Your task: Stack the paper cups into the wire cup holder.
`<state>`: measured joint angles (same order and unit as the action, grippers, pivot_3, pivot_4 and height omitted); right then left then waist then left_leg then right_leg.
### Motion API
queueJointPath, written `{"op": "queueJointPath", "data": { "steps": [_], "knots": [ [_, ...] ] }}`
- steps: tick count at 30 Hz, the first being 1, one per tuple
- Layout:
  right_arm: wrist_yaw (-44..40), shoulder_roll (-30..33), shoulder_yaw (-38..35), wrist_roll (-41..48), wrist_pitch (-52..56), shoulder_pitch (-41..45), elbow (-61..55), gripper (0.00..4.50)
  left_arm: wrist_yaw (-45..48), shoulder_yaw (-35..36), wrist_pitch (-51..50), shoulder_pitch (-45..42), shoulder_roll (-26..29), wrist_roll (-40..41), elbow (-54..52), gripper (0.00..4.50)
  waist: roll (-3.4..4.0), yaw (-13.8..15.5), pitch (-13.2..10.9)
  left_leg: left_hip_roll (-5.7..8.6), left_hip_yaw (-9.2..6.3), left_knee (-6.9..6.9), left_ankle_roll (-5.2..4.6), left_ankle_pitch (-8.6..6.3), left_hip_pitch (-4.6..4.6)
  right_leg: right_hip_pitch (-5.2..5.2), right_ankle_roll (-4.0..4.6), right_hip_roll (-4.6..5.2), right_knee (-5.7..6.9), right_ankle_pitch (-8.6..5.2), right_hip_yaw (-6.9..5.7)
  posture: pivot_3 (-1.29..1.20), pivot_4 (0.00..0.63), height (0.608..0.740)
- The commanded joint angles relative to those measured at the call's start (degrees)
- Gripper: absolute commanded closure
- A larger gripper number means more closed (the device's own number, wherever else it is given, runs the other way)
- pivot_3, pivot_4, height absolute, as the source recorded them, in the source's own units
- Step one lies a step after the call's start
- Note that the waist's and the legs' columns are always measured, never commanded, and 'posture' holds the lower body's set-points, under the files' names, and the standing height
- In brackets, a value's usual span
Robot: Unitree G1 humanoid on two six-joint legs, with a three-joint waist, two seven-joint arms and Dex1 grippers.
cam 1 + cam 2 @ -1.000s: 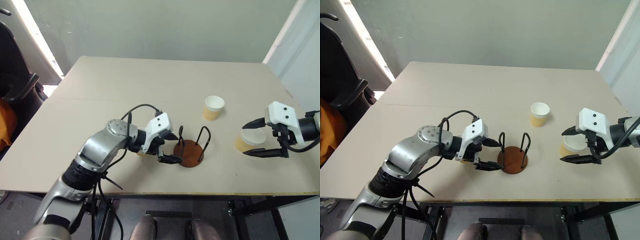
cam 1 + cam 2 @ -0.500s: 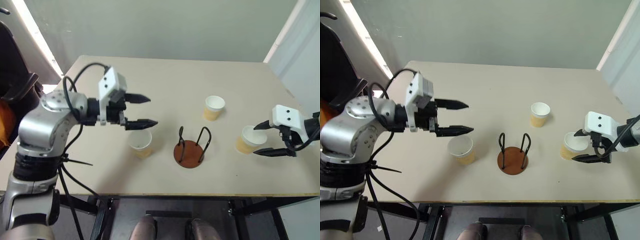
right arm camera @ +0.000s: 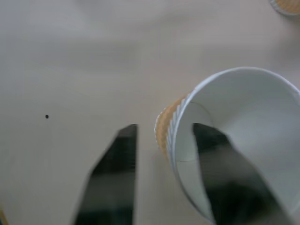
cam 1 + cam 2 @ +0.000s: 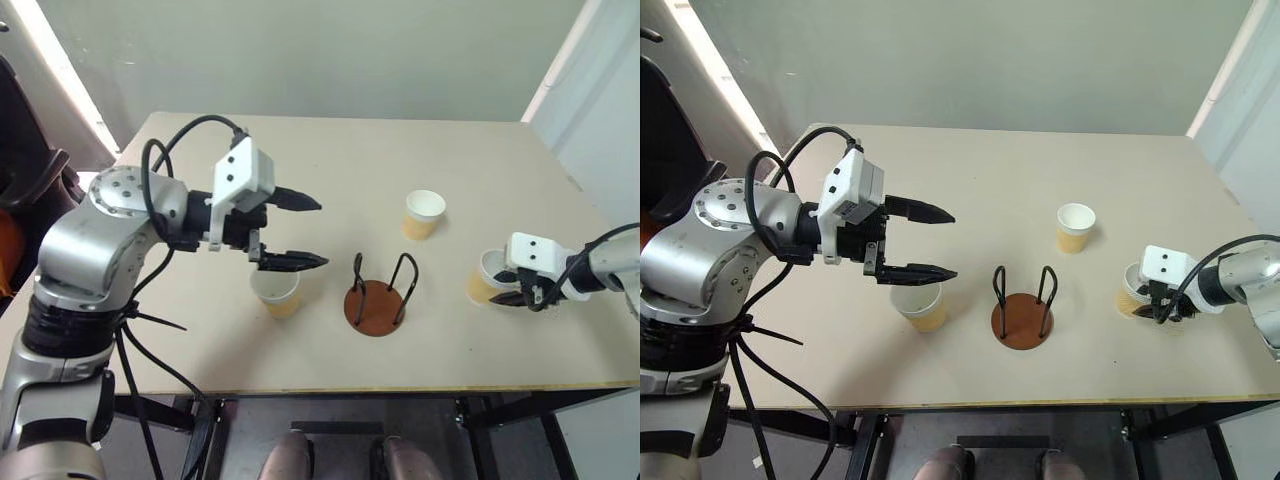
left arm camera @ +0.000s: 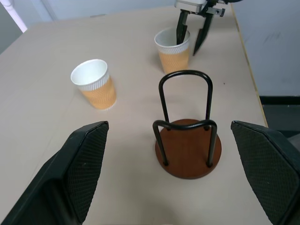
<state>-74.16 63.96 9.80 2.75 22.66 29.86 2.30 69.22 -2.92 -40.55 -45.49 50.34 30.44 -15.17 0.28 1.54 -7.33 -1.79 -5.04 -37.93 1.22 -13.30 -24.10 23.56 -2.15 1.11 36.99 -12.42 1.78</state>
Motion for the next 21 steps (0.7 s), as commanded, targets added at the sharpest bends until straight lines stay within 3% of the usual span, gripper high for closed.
{"op": "queueJointPath", "data": {
  "steps": [1,2,6,11,16,21],
  "knots": [
    [-0.11,0.32,-0.9,-1.0,-1.78,2.44,1.39,4.19,-0.39,2.09,0.9,0.03,0.49,0.75,-1.44,0.0,0.0,0.02,0.0,0.0,0.0,0.01,-0.01,-0.01,0.0,-0.01,0.0,0.0,0.0,0.0,-0.01,0.0,0.15,0.74],
    [-0.54,0.54,-1.17,-0.84,-2.18,2.69,1.73,4.47,-0.57,2.03,0.87,0.06,0.54,0.74,-1.45,0.0,0.0,0.02,0.0,0.0,-0.01,0.01,-0.01,-0.01,0.0,-0.01,0.0,0.0,0.0,0.0,-0.03,0.0,0.15,0.74],
    [-6.9,2.83,-5.01,5.1,-1.89,6.47,-0.69,4.47,-0.13,2.78,1.71,0.27,2.12,0.33,-0.04,0.0,0.03,-0.03,-0.02,0.0,0.0,0.01,0.02,-0.03,-0.02,0.03,0.04,0.01,0.0,-0.02,-0.02,0.0,0.15,0.74],
    [-13.66,0.37,-7.22,16.41,4.35,21.74,-5.28,4.47,0.57,2.94,3.35,0.2,3.47,0.09,1.83,0.0,0.24,-0.51,-0.1,0.01,0.08,0.11,0.12,0.02,-0.16,0.34,0.19,-0.02,0.08,-0.09,0.01,0.0,0.15,0.74],
    [-18.0,-5.44,-0.33,17.41,0.94,31.55,-8.23,4.47,1.11,1.76,5.07,0.61,3.43,-1.24,3.17,0.0,0.11,-0.82,-0.03,-0.11,-0.04,0.23,0.23,0.11,-0.09,0.31,0.78,-0.18,0.05,-0.43,-0.05,0.0,0.15,0.74],
    [-18.34,-5.89,7.51,19.35,-4.34,33.68,-9.12,4.47,2.22,1.21,6.52,0.59,3.83,-2.48,4.1,0.0,0.16,-0.5,-0.06,-0.09,-0.18,0.22,0.23,0.1,-0.23,0.39,0.52,-0.16,0.04,-0.29,-0.1,0.0,0.15,0.74]
  ]
}}
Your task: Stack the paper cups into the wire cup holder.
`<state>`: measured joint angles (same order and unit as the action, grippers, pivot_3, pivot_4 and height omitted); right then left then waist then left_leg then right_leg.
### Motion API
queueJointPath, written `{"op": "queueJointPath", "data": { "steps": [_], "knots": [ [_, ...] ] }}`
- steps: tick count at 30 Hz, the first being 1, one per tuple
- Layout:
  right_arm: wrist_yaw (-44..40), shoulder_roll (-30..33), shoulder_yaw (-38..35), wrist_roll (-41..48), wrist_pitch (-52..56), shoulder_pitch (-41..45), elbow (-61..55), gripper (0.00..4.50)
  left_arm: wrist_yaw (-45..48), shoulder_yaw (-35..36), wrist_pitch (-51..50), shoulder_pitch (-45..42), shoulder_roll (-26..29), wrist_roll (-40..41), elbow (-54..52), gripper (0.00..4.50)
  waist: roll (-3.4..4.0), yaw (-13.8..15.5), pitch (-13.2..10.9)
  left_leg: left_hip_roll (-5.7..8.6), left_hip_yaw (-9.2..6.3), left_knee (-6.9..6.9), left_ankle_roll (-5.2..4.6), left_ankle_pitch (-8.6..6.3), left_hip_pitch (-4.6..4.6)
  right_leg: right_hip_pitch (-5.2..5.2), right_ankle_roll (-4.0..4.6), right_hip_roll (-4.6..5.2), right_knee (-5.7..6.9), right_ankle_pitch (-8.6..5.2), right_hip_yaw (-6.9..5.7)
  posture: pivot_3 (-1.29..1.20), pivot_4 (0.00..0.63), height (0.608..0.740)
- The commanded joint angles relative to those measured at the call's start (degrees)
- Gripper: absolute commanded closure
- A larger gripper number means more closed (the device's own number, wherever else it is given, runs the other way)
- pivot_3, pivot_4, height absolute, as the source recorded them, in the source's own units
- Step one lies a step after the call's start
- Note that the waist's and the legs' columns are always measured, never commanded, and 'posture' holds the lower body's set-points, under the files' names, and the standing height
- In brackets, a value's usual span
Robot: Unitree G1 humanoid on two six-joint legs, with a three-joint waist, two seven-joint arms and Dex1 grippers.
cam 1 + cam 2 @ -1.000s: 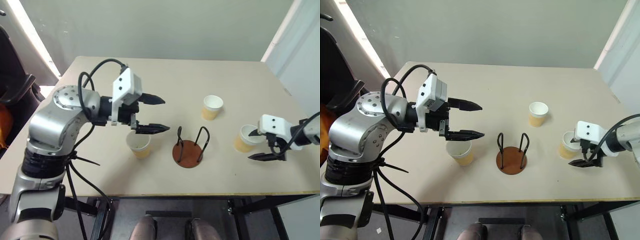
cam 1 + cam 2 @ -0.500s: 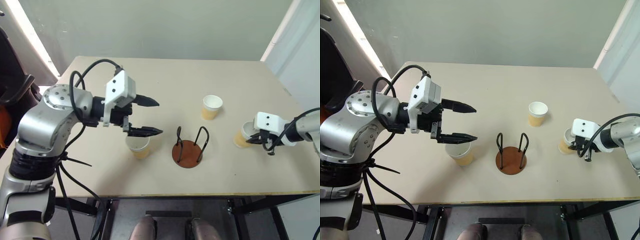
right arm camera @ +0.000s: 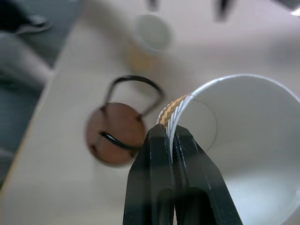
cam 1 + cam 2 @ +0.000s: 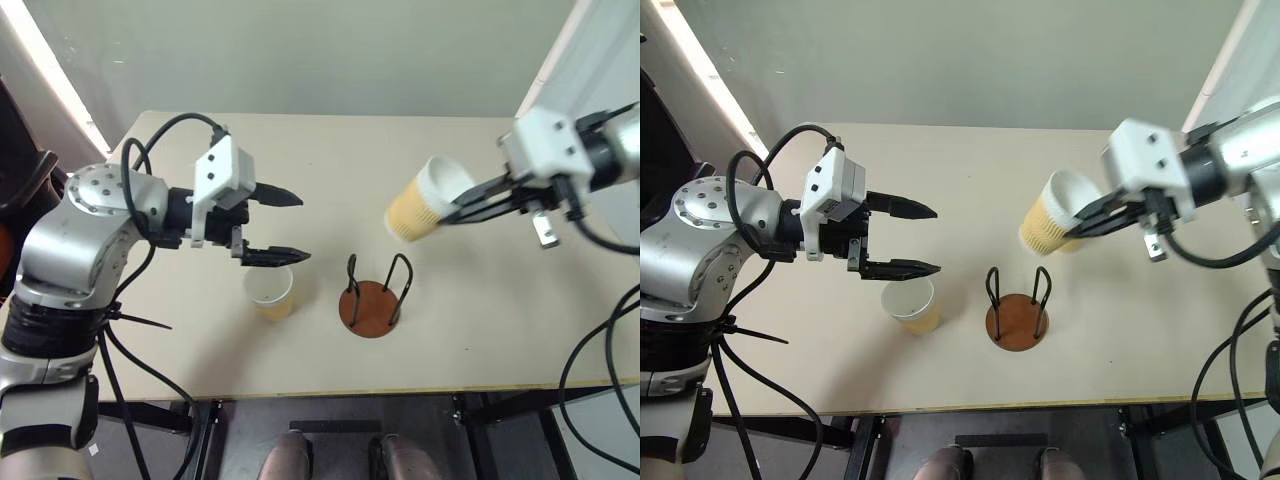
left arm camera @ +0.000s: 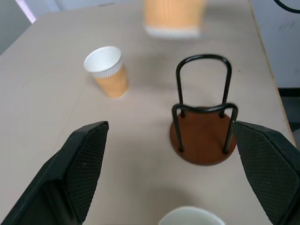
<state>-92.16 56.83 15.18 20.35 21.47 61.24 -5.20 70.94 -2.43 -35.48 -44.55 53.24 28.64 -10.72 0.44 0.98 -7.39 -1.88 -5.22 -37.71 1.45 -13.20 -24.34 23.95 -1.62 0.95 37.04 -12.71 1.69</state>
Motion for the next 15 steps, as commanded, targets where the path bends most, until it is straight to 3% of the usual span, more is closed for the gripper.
{"op": "queueJointPath", "data": {
  "steps": [1,15],
  "knots": [
    [-0.33,1.32,3.3,2.04,-4.02,2.52,-1.76,4.47,0.54,0.76,1.5,-0.33,0.89,-0.8,-0.37,0.0,0.0,0.07,0.0,0.0,-0.01,0.0,0.0,0.0,-0.05,0.03,-0.01,0.0,-0.01,0.0,0.0,0.0,0.15,0.74],
    [-0.33,-0.27,9.57,1.6,-7.91,4.26,-1.48,4.47,-0.13,2.06,-0.22,1.09,1.09,0.34,-3.32,0.0,-0.01,-0.15,0.01,-0.01,-0.01,0.1,0.01,-0.01,-0.02,0.07,0.06,0.02,0.05,-0.03,-0.01,0.0,0.15,0.74]
  ]
}}
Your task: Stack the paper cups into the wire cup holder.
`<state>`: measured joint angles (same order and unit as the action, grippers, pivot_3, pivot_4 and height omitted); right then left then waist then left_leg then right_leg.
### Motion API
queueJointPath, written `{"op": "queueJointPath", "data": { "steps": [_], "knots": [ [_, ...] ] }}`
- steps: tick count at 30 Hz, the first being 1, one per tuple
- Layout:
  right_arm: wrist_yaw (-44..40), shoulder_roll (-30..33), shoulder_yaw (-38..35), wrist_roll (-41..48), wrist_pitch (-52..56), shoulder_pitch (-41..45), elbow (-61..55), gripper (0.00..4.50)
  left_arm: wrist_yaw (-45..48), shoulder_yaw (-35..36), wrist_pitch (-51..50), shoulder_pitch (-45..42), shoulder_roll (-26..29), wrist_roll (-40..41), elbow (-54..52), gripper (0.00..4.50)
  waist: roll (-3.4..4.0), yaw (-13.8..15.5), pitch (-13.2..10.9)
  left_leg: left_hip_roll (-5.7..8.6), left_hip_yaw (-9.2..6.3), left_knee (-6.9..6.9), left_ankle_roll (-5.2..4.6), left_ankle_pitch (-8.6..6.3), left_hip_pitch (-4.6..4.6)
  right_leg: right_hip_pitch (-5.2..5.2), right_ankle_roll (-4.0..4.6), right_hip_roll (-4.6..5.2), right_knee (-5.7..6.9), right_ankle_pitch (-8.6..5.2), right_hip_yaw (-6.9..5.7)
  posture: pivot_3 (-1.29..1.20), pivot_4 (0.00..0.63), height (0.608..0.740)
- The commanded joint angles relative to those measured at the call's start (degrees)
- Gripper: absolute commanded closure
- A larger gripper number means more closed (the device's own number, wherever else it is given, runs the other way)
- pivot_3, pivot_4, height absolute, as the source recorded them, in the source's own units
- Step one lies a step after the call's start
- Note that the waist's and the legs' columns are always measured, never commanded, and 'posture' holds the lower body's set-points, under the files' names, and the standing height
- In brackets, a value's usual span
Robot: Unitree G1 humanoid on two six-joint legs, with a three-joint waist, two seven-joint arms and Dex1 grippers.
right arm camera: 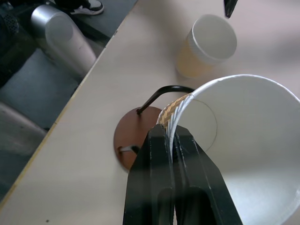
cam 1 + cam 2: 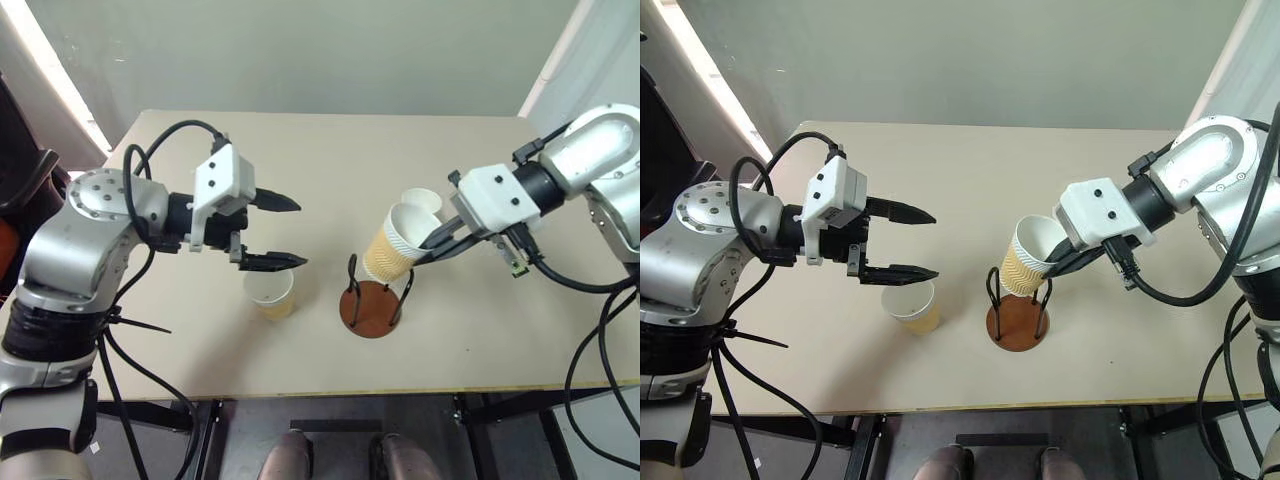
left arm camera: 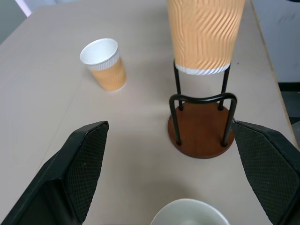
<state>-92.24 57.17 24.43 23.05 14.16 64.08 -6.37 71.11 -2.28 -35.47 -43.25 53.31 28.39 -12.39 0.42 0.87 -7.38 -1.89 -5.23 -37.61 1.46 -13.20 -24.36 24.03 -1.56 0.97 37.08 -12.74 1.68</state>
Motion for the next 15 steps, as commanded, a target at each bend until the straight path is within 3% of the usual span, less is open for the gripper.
{"op": "queueJointPath", "data": {
  "steps": [1,3,10,14,15],
  "knots": [
    [-0.26,-1.06,0.33,-1.75,-0.54,1.52,0.01,4.29,-0.39,1.9,-0.38,-0.21,1.06,0.6,-1.74,0.0,0.0,-0.08,0.0,0.0,0.0,-0.01,0.0,0.0,0.01,0.0,0.0,0.01,0.02,0.0,0.0,0.0,0.15,0.74],
    [-0.26,-1.77,0.35,-2.88,-0.58,1.64,0.58,3.92,-0.6,1.85,-0.64,-0.29,1.1,0.57,-1.81,0.0,0.0,-0.09,0.0,0.0,0.0,-0.01,0.0,0.0,0.01,0.01,0.01,0.01,0.05,0.01,0.0,0.0,0.15,0.74],
    [-0.26,-2.87,-0.8,-5.65,-1.89,2.5,3.46,1.44,-1.2,1.53,-1.23,-1.32,0.56,0.49,-1.61,0.0,0.0,-0.09,0.0,0.0,0.0,-0.01,0.0,0.0,0.01,0.01,0.02,0.04,0.06,0.0,-0.02,0.0,0.15,0.74],
    [5.47,-6.95,-2.13,-13.25,-5.66,6.58,15.74,0.06,-4.28,0.33,0.08,-3.5,-1.46,-2.16,1.05,0.0,0.0,-0.19,0.0,0.0,0.0,-0.01,0.0,0.0,0.03,0.05,0.04,0.04,0.12,0.01,-0.02,0.0,0.15,0.74],
    [7.78,-8.03,-1.66,-16.23,-7.7,7.73,20.24,0.06,-5.87,-0.38,0.5,-4.26,-2.37,-3.62,2.14,0.0,0.0,-0.14,0.0,0.0,-0.01,-0.01,0.0,0.0,0.05,0.06,0.07,0.05,0.16,0.03,-0.03,0.0,0.15,0.74]
  ]
}}
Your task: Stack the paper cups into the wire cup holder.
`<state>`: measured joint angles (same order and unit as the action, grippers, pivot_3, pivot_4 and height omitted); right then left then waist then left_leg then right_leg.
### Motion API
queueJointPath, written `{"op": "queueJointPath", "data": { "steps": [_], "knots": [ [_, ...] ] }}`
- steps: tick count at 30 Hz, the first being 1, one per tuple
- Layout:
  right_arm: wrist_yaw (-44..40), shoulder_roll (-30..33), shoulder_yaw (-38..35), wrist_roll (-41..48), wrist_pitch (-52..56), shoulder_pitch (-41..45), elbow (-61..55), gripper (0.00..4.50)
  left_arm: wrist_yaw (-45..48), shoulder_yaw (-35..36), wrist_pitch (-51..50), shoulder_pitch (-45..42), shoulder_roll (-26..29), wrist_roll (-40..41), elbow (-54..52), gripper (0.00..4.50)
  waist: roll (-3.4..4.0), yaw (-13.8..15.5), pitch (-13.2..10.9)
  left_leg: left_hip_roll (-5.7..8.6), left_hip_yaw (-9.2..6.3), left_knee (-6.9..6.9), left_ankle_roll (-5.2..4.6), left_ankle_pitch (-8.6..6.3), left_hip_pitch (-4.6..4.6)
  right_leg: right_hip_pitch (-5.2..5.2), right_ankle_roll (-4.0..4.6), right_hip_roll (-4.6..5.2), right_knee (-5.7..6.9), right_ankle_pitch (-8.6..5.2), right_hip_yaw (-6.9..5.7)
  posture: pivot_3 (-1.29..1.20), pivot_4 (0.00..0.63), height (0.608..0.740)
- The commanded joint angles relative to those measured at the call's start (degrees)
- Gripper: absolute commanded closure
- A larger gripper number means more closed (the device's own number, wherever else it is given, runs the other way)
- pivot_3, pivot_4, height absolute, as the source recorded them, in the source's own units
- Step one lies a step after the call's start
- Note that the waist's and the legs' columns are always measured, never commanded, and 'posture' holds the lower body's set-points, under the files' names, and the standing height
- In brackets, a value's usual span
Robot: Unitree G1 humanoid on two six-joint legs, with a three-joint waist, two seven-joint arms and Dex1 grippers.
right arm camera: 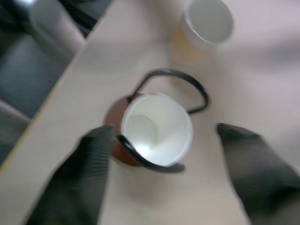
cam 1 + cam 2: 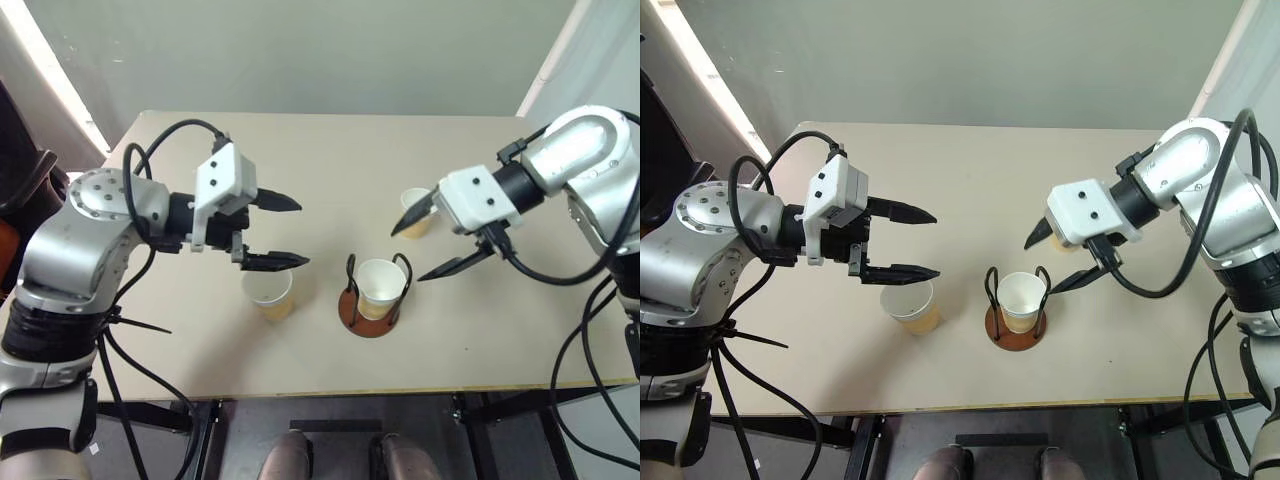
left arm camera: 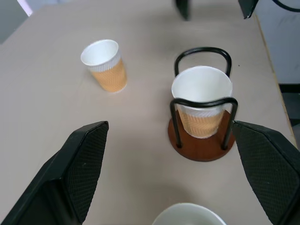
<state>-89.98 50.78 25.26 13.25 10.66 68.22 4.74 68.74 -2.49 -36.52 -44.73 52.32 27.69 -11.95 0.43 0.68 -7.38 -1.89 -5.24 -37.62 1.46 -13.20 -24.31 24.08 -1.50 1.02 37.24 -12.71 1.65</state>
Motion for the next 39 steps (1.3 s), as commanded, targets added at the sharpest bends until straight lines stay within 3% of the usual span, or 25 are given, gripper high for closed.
{"op": "queueJointPath", "data": {
  "steps": [1,8,17,20,29,32,34,39],
  "knots": [
    [7.48,-2.52,-1.86,-9.31,-6.46,4.55,13.34,0.06,-4.94,-0.84,1.88,-3.48,-2.29,-4.27,2.69,0.0,0.0,0.07,0.0,0.0,-0.02,0.0,0.0,0.0,0.04,-0.01,0.04,0.05,0.04,0.02,0.0,0.0,0.15,0.74],
    [17.95,-11.58,0.43,-21.97,-17.98,9.63,45.31,0.06,-14.1,-4.31,1.94,-6.98,-9.56,-11.44,8.23,0.0,0.0,0.17,0.0,0.03,-0.08,0.03,0.01,0.0,0.04,0.06,0.05,0.14,0.06,0.35,-0.03,0.0,0.15,0.74],
    [26.56,-18.87,3.43,-33.83,-21.33,12.14,61.31,0.06,-15.76,-3.35,-0.48,-5.11,-9.58,-12.41,5.26,0.0,0.02,0.2,-0.02,0.01,-0.02,0.56,0.44,0.27,-0.3,0.67,0.04,0.13,-0.01,0.38,-0.03,0.0,0.15,0.74],
    [28.2,-20.43,3.17,-35.61,-21.63,11.94,63.64,0.96,-15.42,-2.57,-1.91,-4.6,-8.86,-11.79,3.6,0.0,0.03,0.2,-0.02,0.0,-0.02,0.59,0.47,0.28,-0.39,0.72,0.05,0.11,-0.1,0.37,-0.03,0.0,0.15,0.74],
    [26.3,-20.7,0.94,-35.66,-24.78,14.25,63.73,4.36,-15.29,-1.53,-3.28,-3.58,-7.12,-11.05,2.24,0.0,0.03,0.38,-0.02,0.01,0.0,0.52,0.64,0.38,-0.69,0.93,0.05,0.13,-0.12,0.38,-0.04,0.0,0.15,0.74],
    [22.99,-18.4,-0.06,-34.49,-29.23,15.97,60.05,4.48,-14.57,-1.11,-2.48,-3.46,-7.29,-10.38,2.25,0.0,0.04,0.37,-0.02,0.01,0.0,0.52,0.59,0.35,-0.68,0.93,0.05,0.13,-0.08,0.38,-0.05,0.0,0.15,0.74],
    [14.94,-17.14,-3.07,-29.02,-29.09,16.45,52.36,4.48,-12.41,-0.41,-2.33,-2.44,-7.13,-8.06,0.32,0.0,0.04,0.34,-0.02,0.01,-0.01,0.54,0.59,0.35,-0.68,0.94,0.05,0.13,-0.06,0.38,-0.07,0.0,0.15,0.74],
    [-1.66,-11.71,-8.18,-10.06,-12.83,11.65,21.14,4.48,-5.92,2.62,-1.57,0.98,-3.86,-2.46,-3.79,0.0,0.02,0.06,-0.01,-0.03,0.07,0.56,1.13,0.66,-0.77,0.99,0.09,0.02,-0.08,0.35,-0.06,0.0,0.15,0.74]
  ]
}}
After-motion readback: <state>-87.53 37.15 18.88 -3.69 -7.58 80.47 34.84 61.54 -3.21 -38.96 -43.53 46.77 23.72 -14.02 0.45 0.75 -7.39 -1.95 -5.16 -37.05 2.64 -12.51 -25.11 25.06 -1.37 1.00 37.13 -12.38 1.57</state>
